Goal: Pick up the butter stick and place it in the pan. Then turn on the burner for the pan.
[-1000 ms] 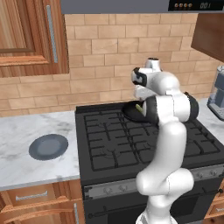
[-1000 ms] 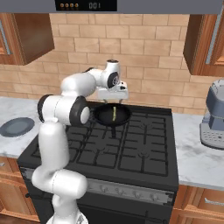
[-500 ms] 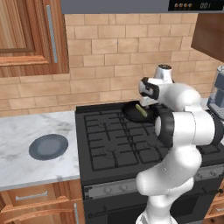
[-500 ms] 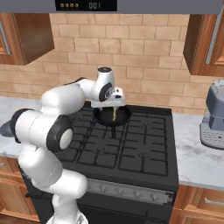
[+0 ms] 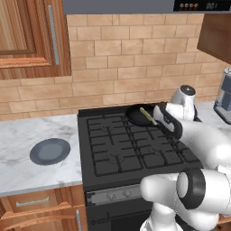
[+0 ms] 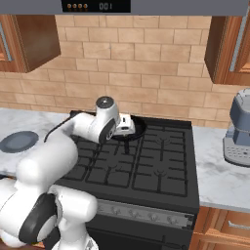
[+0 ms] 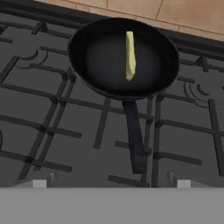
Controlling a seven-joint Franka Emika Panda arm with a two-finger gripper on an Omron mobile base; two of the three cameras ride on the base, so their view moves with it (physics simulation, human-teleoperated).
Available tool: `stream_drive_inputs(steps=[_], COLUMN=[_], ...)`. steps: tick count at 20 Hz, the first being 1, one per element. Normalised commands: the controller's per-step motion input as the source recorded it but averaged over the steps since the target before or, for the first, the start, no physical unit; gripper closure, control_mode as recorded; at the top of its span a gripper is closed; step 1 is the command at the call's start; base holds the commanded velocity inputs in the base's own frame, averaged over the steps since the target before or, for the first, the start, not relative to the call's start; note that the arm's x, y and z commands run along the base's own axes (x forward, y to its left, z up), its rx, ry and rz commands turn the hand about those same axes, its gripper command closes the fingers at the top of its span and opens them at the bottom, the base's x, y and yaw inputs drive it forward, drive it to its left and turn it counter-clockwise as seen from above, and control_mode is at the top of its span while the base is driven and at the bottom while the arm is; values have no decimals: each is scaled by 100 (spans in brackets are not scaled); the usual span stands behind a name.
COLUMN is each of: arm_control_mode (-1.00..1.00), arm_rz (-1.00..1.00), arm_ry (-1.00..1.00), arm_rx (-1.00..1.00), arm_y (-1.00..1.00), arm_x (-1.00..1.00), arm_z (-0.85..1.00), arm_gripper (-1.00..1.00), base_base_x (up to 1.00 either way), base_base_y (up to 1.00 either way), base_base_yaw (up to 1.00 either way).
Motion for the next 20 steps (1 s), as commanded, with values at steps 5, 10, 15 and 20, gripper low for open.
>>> stream_drive_inputs(steps=[5,10,15,20], arm_control_mode=[-100,-100,-100,-100], arm_rz=[-1,-6,-5,0], arm_ry=[-25,-26,-28,-29], arm_rx=[0,0,0,0], arm_y=[-9,-26,-35,-33], arm_x=[-100,-100,-100,-100], arm_z=[0,-11,-9,-20], arm_gripper=[-100,-100,-100,-100], base_base_x=[0,0,0,0], base_base_y=[0,0,0,0], base_base_yaw=[0,0,0,0])
